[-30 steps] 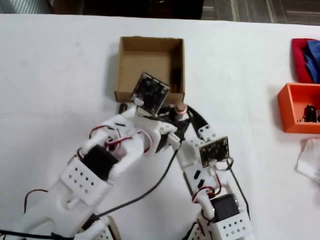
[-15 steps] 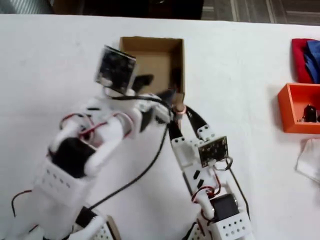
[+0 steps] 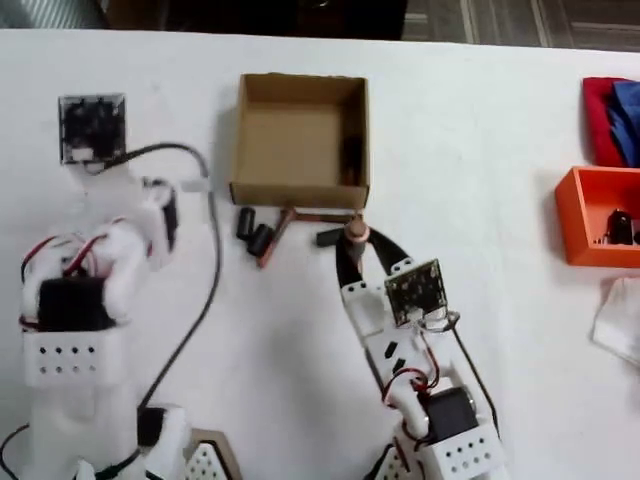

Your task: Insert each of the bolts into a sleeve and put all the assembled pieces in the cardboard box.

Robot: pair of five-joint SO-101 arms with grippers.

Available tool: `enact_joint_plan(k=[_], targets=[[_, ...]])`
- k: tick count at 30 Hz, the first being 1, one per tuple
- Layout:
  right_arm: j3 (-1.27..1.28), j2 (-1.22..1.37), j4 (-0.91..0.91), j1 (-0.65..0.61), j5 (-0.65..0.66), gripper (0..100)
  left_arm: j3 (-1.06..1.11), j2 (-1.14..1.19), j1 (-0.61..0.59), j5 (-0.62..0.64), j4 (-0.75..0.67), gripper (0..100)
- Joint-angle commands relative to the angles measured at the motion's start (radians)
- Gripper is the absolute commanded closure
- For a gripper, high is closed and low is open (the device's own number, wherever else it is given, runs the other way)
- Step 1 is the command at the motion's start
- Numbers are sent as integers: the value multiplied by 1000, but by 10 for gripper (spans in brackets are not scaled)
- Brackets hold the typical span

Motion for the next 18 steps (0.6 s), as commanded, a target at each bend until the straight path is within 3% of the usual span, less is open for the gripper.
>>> enact_joint_plan(k=[1, 5, 12, 18], targets=[[-161, -12, 7, -1, -2, 977, 81, -55, -107, -282, 5, 897], [-278, -10, 2, -2, -2, 977, 216, -92, -149, -437, 0, 899], [-373, -2, 4, -1, 5, 977, 499, -94, -150, -439, -176, 902], [-531, 139, 10, 1, 5, 977, 596, -95, -150, -399, -252, 944]])
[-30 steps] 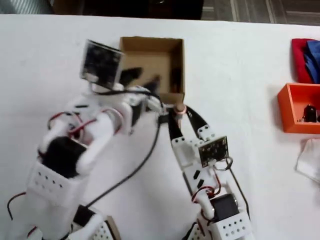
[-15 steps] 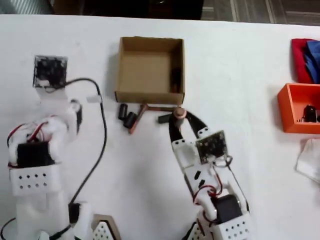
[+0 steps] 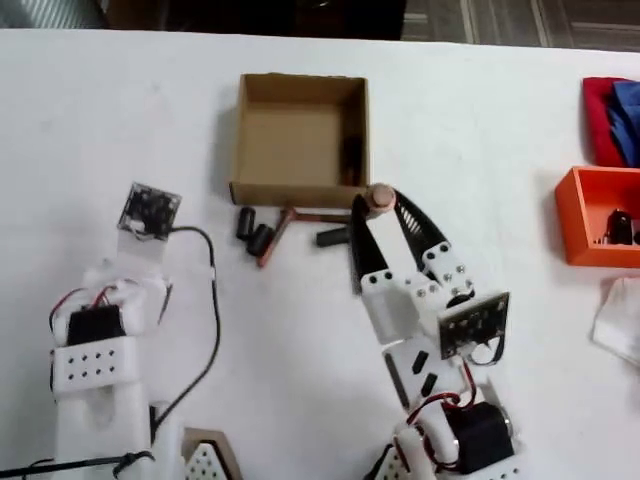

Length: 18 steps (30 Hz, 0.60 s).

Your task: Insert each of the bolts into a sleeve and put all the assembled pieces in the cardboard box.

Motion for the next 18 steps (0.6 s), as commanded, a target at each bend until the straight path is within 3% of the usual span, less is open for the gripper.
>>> enact_joint_plan(k=[1, 5, 13, 18], targets=[[-167, 113, 4, 2, 5, 977, 15, -21, -9, 58, -29, 946], [-296, 341, 4, 2, 6, 977, 58, -25, -8, 127, -35, 942], [-631, 877, 10, 2, 0, 977, 194, -28, -8, 124, -37, 948], [-931, 1207, 133, 2, -2, 977, 200, -28, -9, 124, -37, 972]])
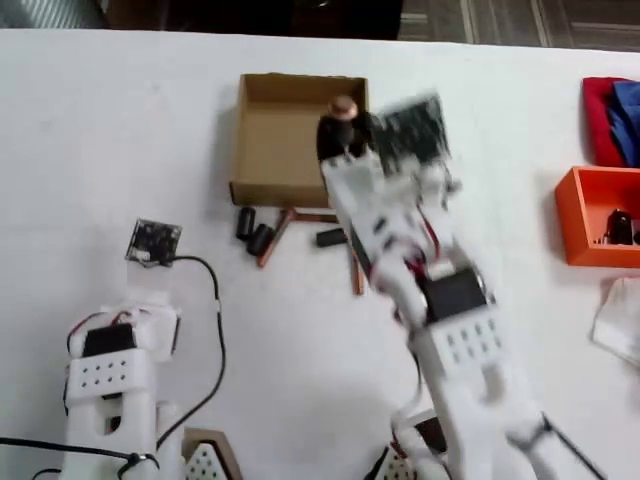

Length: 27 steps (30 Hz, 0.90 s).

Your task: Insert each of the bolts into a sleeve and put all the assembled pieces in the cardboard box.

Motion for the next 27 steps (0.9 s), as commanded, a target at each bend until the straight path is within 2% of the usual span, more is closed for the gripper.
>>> enact_joint_plan(k=[1, 6, 13, 19, 27], targets=[[-259, 231, 67, 13, -2, 977, 4, -17, -9, 8, -26, 973], [-325, 447, 131, 87, -2, 975, 8, -17, -9, 8, -25, 973], [-482, 644, 159, 93, -23, 976, 8, -17, -9, 8, -18, 973], [-951, 1012, 380, 145, -269, 975, 8, -17, -9, 8, -18, 973], [-1760, 1577, 656, 145, -218, 976, 8, -17, -9, 8, -17, 973]])
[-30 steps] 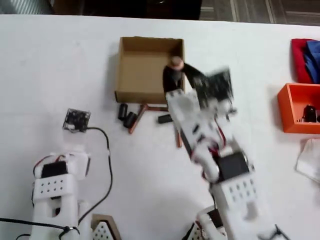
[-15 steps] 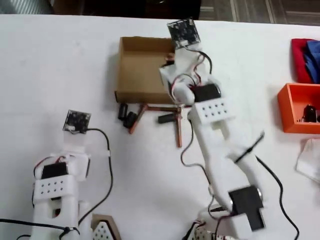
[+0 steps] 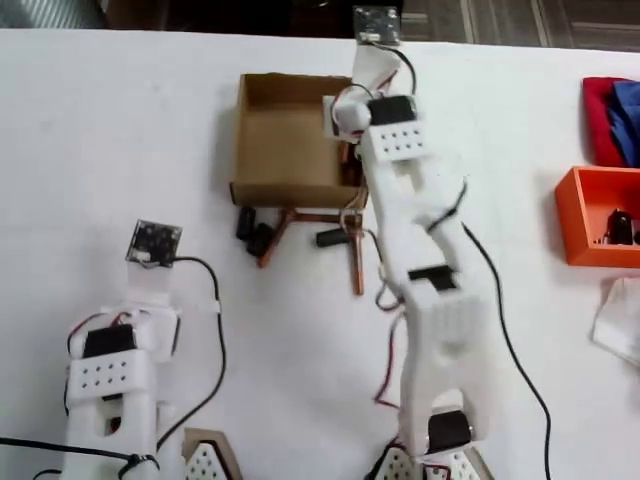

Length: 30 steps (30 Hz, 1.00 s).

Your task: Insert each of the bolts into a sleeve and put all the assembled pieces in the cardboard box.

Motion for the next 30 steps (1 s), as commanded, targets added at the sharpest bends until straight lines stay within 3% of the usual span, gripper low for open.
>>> enact_joint_plan(k=[1, 6, 30], targets=[[-443, 185, 88, 2, 8, 976, 2, -14, -9, 8, -17, 973], [-634, 377, 137, -10, 6, 977, 2, -14, -9, 8, -17, 973], [-632, 420, 237, -27, 3, 977, 4, -14, -9, 8, -17, 973]])
